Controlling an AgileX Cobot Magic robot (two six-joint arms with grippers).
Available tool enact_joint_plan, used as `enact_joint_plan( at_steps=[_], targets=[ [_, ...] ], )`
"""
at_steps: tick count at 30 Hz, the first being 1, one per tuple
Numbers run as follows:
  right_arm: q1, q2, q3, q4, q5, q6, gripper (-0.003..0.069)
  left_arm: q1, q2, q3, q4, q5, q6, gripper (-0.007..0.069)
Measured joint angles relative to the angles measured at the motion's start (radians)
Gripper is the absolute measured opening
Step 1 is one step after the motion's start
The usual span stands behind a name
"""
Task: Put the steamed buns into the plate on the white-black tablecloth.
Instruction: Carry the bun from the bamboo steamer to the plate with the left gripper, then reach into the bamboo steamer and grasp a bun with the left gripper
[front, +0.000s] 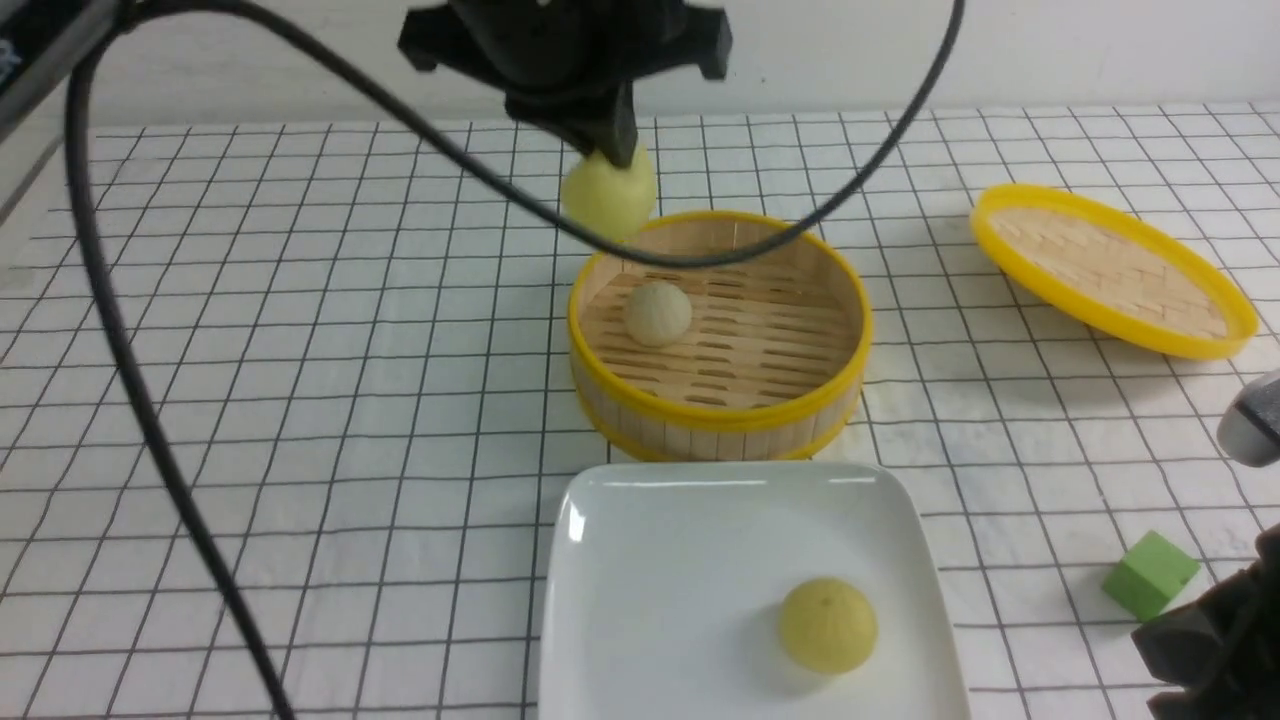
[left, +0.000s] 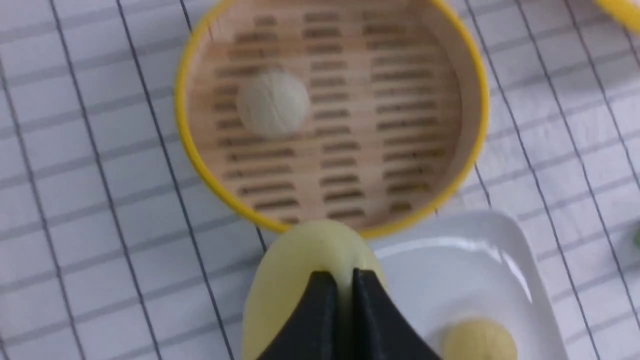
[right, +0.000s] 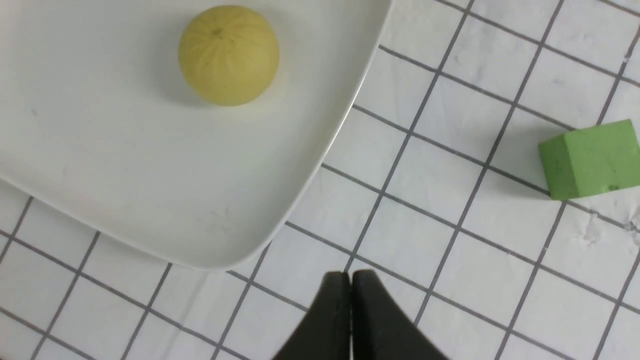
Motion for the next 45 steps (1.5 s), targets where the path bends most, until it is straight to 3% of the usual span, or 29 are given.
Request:
enact_joint_plan(
  at_steps=[8,13,16,17,19,23,33,40,43,45],
  targets=[
    [0.000,0.000,0.000,-0.004,-0.006,0.000,0.0032,-0.002,0.050,0.380,-0.204,-0.086,0.004,0.0044],
    [0.000,0.000,0.000,-0.010,-0.022,-0.001,0.0039,-0.002,0.113,0.437,-0.232,-0.146,0.004,0.0151],
    [0.000,0.000,0.000,-0.019,-0.025,-0.001,0.0044,-0.002,0.139,0.434,-0.242,-0.159,0.004,0.0316],
    [0.000,0.000,0.000,-0.018,-0.025,-0.001,0.0045,-0.002,0.139,0.434,-0.242,-0.156,0.004,0.0325],
    [0.000,0.000,0.000,-0.021,-0.026,-0.002,0.0048,-0.002,0.139,0.389,-0.227,-0.118,0.004,0.0430],
    [0.000,0.000,0.000,-0.022,-0.026,-0.003,0.0053,-0.002,0.140,0.242,-0.148,-0.065,-0.006,0.0552],
    [0.000,0.000,0.000,-0.022,-0.074,-0.003,0.0064,-0.001,0.343,-0.255,0.086,-0.063,-0.117,0.0582],
    [0.000,0.000,0.000,-0.022,-0.074,-0.003,0.0072,-0.001,0.552,-0.419,0.160,-0.068,-0.120,0.0583],
    [0.000,0.000,0.000,-0.022,-0.074,-0.003,0.0076,-0.001,0.600,-0.428,0.227,-0.067,-0.123,0.0558],
    [0.000,0.000,0.000,-0.022,-0.074,-0.003,0.0077,0.000,0.621,-0.431,0.243,-0.059,-0.124,0.0494]
  ],
)
